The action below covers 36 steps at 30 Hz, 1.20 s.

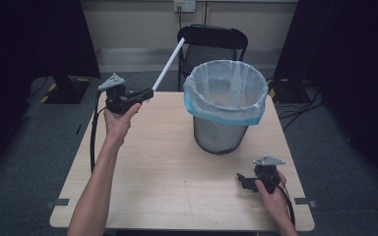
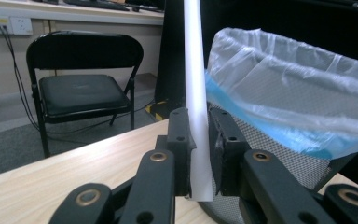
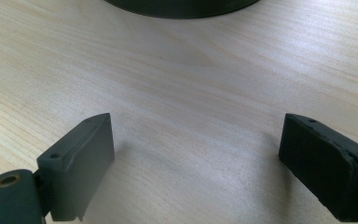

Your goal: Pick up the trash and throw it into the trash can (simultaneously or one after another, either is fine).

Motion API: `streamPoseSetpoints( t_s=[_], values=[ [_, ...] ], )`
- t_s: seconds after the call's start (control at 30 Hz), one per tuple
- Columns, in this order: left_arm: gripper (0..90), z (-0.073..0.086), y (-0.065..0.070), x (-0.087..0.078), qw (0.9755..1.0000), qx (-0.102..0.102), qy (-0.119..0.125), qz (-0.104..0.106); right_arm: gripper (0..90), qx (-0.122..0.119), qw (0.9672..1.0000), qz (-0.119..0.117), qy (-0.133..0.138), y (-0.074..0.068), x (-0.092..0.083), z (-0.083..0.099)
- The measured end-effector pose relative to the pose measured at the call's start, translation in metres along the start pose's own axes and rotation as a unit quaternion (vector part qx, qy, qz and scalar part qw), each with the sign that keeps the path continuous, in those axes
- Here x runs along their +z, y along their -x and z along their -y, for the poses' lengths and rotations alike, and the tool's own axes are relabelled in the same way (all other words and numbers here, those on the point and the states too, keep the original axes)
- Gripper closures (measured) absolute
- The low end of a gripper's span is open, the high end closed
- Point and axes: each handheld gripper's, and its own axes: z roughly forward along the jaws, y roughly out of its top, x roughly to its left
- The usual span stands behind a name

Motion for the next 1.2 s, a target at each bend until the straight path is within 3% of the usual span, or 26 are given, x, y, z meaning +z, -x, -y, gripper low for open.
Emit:
streamPoseSetpoints(
  t_s=[0.87, 0.93, 1.0, 1.2],
  values=[
    [79.7, -0.038, 0.029, 0.005, 0.9986, 0.030, 0.030, 0.033, 9.3, 0.000, 1.0000, 0.000, 0.000, 0.000, 0.000, 0.000],
    [79.7, -0.041, 0.031, 0.005, 0.9982, 0.025, 0.040, 0.038, 9.3, 0.000, 1.0000, 0.000, 0.000, 0.000, 0.000, 0.000],
    [79.7, -0.043, 0.033, 0.005, 0.9980, 0.035, 0.036, 0.039, 9.3, 0.000, 1.0000, 0.000, 0.000, 0.000, 0.000, 0.000],
    [79.7, -0.051, 0.041, 0.010, 0.9973, 0.039, 0.041, 0.048, 9.3, 0.000, 1.0000, 0.000, 0.000, 0.000, 0.000, 0.000]
  ],
)
